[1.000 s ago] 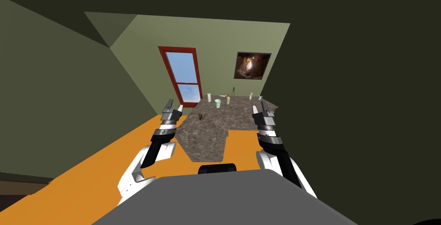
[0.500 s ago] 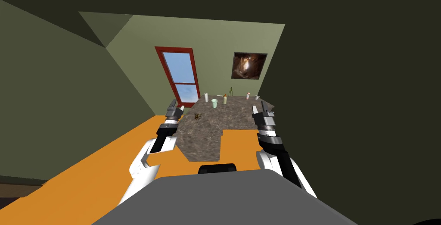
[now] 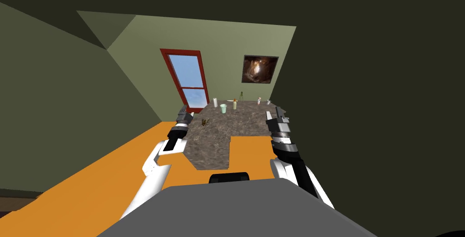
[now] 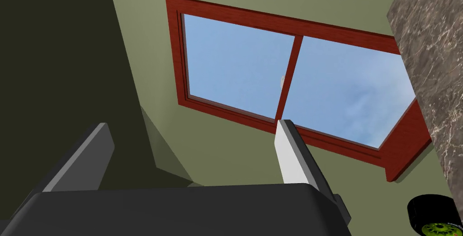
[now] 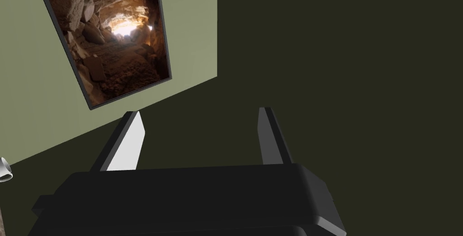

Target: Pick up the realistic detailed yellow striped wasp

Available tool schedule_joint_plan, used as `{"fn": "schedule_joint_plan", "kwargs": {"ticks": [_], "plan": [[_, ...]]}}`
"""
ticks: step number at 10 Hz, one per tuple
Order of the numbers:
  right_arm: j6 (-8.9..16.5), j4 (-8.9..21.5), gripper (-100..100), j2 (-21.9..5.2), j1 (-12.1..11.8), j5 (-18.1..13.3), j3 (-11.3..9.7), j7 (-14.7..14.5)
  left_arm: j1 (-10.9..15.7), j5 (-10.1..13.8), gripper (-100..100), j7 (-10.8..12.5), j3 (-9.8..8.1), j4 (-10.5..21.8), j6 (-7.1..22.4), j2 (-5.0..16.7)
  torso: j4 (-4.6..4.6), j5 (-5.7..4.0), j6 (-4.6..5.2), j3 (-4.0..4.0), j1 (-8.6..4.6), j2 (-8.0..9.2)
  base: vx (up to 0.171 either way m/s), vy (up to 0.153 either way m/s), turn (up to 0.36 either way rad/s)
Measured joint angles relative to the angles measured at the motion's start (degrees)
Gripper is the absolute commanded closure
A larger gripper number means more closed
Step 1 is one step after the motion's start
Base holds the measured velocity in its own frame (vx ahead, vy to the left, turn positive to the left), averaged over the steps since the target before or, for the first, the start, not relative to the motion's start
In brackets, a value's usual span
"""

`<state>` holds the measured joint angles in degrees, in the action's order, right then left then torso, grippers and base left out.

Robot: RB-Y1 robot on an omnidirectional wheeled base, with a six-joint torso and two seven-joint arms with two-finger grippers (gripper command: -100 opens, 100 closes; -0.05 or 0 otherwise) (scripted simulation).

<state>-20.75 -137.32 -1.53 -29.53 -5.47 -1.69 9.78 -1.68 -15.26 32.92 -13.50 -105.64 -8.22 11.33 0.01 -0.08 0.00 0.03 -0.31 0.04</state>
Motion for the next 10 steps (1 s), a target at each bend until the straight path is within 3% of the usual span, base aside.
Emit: {"fn": "schedule_joint_plan", "kwargs": {"ticks": [2,5,10], "plan": [[0.00,0.00,0,0.00,0.00,0.00,0.00,0.00,1.64,-0.58,-100,1.22,-0.37,2.48,1.86,0.11,0.00,0.03,-0.02,0.00,0.18,0.00,-0.011,-0.043,-0.015],[0.00,0.00,0,0.00,0.00,0.00,0.00,0.00,6.13,-2.28,-100,4.66,-2.09,8.54,4.76,1.05,0.00,0.01,0.00,-0.01,0.04,-0.01,-0.010,-0.073,-0.019],[0.00,0.00,0,0.00,0.00,0.00,0.00,0.00,11.90,-4.62,-100,11.24,-4.03,15.14,13.39,3.08,-0.01,0.02,-0.03,0.00,0.11,-0.01,-0.010,-0.063,-0.016]]}}
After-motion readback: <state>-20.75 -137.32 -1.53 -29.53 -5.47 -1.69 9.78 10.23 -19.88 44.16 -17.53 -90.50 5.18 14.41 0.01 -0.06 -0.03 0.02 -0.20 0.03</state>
